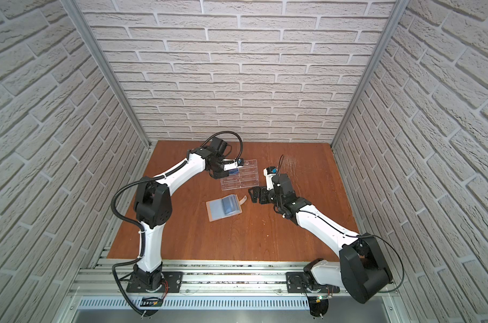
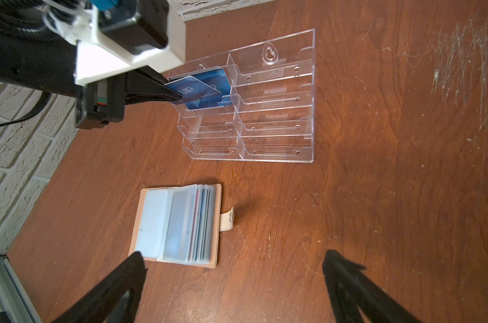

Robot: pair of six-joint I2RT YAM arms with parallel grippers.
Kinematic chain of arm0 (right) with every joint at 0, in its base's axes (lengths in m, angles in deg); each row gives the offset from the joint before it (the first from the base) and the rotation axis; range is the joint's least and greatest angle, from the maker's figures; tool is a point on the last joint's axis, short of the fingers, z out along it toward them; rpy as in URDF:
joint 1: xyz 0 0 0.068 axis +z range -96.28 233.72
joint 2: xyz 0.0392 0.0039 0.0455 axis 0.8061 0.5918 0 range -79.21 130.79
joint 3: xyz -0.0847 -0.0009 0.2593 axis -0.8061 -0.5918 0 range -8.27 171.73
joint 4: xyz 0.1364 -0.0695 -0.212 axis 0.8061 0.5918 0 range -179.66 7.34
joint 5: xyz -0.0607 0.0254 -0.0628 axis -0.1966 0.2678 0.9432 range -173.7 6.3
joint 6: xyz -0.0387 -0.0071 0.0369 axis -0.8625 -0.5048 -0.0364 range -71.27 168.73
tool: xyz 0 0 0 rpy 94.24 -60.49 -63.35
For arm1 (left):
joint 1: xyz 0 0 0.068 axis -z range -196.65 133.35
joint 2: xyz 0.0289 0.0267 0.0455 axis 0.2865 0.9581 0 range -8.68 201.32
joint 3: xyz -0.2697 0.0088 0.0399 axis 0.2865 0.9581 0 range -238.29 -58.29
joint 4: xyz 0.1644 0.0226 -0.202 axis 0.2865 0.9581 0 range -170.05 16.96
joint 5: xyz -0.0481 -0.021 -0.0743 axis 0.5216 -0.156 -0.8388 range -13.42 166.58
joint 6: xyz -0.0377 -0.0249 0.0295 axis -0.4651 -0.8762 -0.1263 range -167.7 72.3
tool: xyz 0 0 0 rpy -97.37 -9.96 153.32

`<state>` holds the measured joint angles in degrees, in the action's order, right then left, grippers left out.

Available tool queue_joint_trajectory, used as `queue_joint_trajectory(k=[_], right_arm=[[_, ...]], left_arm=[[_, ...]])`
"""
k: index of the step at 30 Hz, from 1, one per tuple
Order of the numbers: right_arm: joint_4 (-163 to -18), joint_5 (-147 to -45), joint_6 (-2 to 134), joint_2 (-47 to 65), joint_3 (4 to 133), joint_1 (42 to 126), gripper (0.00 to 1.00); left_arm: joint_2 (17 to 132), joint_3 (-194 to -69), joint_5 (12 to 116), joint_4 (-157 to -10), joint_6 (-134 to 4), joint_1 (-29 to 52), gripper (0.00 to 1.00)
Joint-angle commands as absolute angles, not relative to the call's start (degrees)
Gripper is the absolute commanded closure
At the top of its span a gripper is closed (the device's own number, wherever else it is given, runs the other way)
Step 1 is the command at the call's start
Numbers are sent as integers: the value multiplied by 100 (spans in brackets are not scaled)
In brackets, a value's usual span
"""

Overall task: Take the credit cards out of the card holder
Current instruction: Place the credit card in the storage box.

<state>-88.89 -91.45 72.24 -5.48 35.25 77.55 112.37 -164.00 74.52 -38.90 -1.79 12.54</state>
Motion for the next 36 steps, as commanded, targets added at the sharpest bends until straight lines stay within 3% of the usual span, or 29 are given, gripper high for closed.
queue_joint_trajectory(k=[1, 31, 36], right_arm=[[-9159, -9188, 7193, -528, 3549, 7743, 0], [-9195, -9220, 7210, -492, 3537, 7737, 1], [-9203, -9228, 7211, -500, 3532, 7736, 0]], left_arm=[[11312, -16618, 7538, -3823, -15, 1201, 100], [11725, -17009, 7709, -3935, 64, 1224, 100], [11745, -17012, 7768, -3988, 70, 1253, 95]])
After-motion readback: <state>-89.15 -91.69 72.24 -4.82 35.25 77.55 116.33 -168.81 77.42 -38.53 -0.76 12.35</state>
